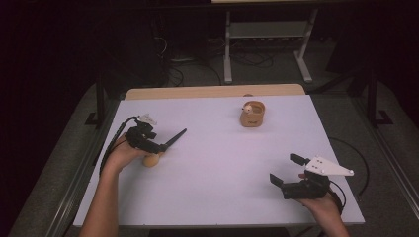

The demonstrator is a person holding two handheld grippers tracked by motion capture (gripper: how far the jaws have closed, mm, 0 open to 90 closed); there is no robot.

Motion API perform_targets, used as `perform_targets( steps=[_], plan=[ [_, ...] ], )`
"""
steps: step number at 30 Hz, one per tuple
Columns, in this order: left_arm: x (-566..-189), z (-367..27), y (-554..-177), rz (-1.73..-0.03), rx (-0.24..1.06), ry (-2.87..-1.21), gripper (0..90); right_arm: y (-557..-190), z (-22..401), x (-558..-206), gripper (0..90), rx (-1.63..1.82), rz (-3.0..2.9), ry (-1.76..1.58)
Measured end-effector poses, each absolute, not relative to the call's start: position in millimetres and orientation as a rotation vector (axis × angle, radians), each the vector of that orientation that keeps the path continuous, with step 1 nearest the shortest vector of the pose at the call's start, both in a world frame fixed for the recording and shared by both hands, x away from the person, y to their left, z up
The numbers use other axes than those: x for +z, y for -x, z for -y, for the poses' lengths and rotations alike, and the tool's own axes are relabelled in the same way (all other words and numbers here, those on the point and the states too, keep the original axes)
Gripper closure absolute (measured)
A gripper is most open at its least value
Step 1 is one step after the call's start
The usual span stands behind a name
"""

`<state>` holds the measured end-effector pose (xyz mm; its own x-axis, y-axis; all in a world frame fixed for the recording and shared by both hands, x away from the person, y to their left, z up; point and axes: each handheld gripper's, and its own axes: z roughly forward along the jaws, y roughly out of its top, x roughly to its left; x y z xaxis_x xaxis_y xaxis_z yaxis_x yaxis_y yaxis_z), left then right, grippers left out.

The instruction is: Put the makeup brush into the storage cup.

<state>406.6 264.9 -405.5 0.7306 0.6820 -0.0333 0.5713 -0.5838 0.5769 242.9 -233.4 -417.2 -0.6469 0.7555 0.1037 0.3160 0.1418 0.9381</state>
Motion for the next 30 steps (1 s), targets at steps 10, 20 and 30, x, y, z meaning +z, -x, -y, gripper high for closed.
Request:
perform_targets(
  steps=[10,20,30],
  plan=[
    [-405.8,-256.0,-411.9,-0.953,0.228,-2.468,31.8,-243.1,233.3,-417.4,0.0,1.513,-2.033,-1.028],
    [-409.4,-256.6,-413.7,-0.984,0.199,-2.499,39.6,-242.0,234.1,-417.5,0.0,1.514,-2.029,-1.029],
    [-412.8,-256.1,-414.7,-1.029,0.155,-2.505,49.1,-242.5,233.5,-417.9,0.0,1.512,-2.034,-1.025]
  ],
)
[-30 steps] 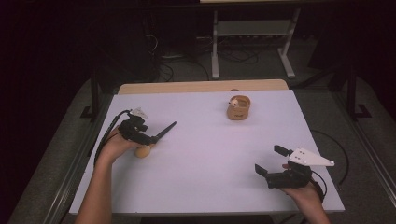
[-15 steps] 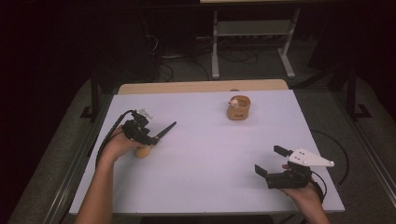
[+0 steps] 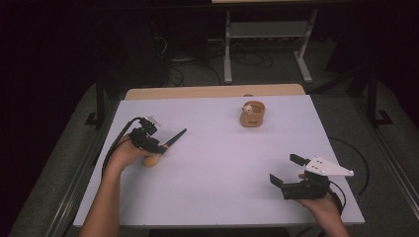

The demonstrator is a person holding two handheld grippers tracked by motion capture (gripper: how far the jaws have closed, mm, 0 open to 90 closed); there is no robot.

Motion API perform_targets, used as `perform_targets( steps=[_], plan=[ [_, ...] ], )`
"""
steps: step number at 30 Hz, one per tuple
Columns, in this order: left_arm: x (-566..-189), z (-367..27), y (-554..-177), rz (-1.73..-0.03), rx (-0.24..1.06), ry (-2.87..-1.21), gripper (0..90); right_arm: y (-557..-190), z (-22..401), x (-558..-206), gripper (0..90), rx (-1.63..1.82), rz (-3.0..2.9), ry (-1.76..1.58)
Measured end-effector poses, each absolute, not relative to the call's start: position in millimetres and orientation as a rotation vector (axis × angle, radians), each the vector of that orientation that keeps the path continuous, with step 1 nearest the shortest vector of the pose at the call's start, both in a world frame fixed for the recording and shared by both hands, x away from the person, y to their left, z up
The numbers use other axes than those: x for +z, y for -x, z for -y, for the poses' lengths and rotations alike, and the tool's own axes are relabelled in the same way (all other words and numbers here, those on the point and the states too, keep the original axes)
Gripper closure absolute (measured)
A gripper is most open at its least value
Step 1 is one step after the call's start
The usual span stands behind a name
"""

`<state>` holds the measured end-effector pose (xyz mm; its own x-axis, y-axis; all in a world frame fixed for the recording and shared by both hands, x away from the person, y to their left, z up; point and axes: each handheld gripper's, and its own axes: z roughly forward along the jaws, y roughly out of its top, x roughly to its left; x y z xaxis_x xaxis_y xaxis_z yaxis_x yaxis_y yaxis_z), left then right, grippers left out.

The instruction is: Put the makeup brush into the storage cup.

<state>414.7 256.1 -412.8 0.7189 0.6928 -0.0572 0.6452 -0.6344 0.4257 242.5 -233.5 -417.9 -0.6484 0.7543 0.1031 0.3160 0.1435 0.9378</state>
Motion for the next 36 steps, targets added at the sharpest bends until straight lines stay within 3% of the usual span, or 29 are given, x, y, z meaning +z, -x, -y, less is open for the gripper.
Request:
perform_targets(
  steps=[36],
  plan=[
    [-419.8,-250.8,-415.2,-1.086,0.139,-2.536,62.3,-242.2,234.2,-417.6,0.0,1.509,-2.033,-1.026]
  ],
)
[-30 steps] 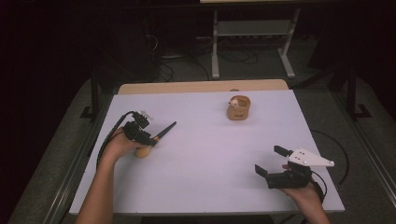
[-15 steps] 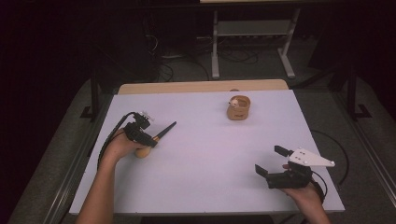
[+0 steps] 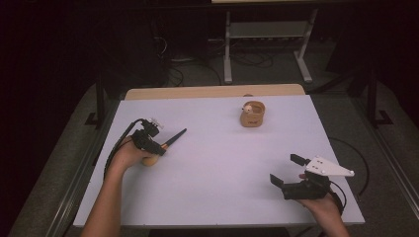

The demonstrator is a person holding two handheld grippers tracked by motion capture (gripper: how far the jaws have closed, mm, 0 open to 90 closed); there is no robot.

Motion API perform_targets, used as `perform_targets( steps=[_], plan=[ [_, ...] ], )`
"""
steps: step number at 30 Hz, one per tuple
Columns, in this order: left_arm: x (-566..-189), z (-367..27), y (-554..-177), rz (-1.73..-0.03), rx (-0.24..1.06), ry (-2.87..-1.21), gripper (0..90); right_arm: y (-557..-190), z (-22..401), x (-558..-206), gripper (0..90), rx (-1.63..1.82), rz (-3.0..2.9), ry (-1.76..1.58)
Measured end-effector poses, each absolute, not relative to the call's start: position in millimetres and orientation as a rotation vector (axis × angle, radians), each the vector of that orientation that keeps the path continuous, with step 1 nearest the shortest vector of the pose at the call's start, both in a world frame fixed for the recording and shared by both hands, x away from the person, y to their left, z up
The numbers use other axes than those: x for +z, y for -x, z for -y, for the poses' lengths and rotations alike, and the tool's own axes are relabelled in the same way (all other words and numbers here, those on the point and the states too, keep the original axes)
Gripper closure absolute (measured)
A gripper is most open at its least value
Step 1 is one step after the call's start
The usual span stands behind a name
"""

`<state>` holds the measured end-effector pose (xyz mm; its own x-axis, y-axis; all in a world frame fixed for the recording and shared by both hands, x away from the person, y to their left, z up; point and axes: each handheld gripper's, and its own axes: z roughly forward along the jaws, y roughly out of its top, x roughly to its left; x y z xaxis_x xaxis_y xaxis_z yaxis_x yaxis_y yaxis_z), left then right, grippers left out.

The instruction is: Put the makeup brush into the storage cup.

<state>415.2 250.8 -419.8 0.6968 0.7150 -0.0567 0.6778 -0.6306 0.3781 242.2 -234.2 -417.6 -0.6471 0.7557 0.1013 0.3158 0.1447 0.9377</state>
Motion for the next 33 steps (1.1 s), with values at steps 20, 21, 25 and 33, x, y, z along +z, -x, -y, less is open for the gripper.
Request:
perform_targets(
  steps=[20,21,25,33],
  plan=[
    [-419.8,-249.8,-414.8,-1.098,0.159,-2.544,65.9,-241.9,233.7,-417.6,0.0,1.507,-2.035,-1.025],
    [-419.8,-249.8,-414.7,-1.097,0.159,-2.545,65.9,-242.0,234.0,-417.6,0.0,1.508,-2.033,-1.025],
    [-419.4,-248.9,-414.0,-1.088,0.165,-2.548,66.0,-242.0,234.5,-417.7,0.0,1.508,-2.034,-1.032],
    [-410.9,-245.9,-410.7,-1.016,0.145,-2.553,66.1,-242.2,235.8,-417.6,0.0,1.507,-2.031,-1.03]
  ],
)
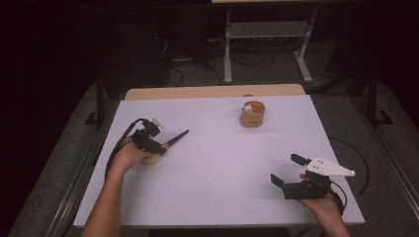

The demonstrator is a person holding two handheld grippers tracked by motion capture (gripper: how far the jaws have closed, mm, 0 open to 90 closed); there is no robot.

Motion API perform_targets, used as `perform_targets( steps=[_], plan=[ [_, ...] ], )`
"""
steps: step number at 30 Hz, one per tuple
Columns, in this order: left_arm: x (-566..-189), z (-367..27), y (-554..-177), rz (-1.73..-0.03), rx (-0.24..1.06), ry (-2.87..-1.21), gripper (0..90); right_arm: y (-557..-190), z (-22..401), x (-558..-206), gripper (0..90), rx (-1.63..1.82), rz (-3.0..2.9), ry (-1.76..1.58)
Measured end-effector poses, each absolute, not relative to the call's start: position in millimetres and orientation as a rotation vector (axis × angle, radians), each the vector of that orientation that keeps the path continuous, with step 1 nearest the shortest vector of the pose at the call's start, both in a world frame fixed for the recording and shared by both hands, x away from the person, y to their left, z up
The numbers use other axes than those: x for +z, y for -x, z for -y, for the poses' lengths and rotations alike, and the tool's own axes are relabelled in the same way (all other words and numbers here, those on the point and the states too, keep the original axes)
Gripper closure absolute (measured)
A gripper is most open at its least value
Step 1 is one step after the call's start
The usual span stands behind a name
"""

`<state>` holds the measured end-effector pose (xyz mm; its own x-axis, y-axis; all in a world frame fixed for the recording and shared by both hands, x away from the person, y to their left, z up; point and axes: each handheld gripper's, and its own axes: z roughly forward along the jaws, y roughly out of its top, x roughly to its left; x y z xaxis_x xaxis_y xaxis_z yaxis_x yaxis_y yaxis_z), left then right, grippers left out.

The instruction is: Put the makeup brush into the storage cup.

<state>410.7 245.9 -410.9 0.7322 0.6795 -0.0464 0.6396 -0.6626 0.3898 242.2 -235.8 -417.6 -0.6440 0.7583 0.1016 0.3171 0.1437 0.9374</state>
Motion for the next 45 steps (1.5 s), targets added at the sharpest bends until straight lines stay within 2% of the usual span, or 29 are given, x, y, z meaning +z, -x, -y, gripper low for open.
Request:
perform_targets(
  steps=[26,41,45],
  plan=[
    [-387.7,-226.1,-391.8,-0.858,0.074,-2.463,66.1,-242.4,235.2,-416.2,0.0,1.511,-2.033,-1.021],
    [-373.7,-202.4,-371.3,-0.659,0.057,-2.519,66.1,-253.0,226.8,-405.0,0.0,1.514,-2.073,-0.951],
    [-372.2,-198.1,-365.0,-0.641,0.038,-2.489,66.1,-259.9,221.0,-400.8,0.0,1.511,-2.085,-0.936]
  ],
)
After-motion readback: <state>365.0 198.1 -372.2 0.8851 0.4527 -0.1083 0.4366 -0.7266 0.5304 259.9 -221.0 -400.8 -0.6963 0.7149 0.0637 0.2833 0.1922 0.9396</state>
